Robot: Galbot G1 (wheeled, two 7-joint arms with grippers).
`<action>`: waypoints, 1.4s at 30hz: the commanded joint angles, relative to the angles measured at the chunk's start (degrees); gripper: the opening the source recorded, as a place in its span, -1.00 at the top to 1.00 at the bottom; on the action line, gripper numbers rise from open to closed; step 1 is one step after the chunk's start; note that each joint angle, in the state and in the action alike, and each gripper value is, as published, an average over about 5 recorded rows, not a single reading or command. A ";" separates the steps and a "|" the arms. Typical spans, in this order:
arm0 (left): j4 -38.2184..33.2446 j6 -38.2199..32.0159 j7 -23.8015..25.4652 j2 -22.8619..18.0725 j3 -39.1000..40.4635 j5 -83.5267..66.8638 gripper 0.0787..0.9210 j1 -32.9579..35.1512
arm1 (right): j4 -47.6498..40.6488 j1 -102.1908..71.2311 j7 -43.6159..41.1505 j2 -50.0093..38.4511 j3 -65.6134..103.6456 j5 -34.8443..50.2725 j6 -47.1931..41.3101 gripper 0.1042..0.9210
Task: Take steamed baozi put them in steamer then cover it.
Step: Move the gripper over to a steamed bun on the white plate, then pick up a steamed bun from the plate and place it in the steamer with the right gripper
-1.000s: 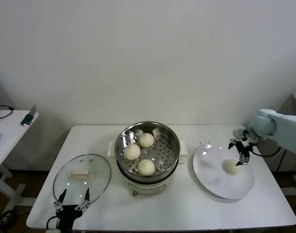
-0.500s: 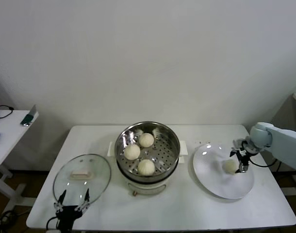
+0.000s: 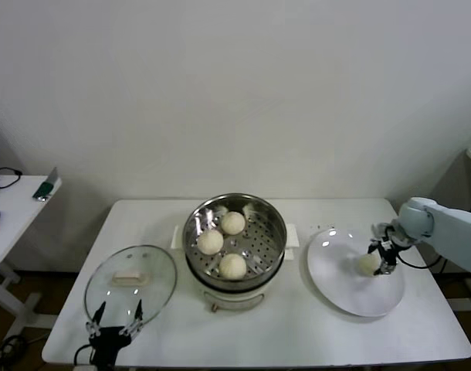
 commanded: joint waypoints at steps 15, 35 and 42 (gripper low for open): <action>-1.03 0.55 0.22 1.03 0.65 -0.44 -0.77 -0.54 | 21.97 54.44 -4.84 23.16 -26.61 41.16 -7.86 -0.36; -2.96 1.00 0.34 1.01 -0.34 -1.38 -0.77 0.32 | 22.57 30.50 7.32 33.11 -20.62 36.18 -16.31 -0.36; -2.88 0.96 0.28 0.82 -0.25 -1.48 -0.77 0.31 | 19.06 28.35 7.19 33.96 -21.19 32.77 -15.92 -0.36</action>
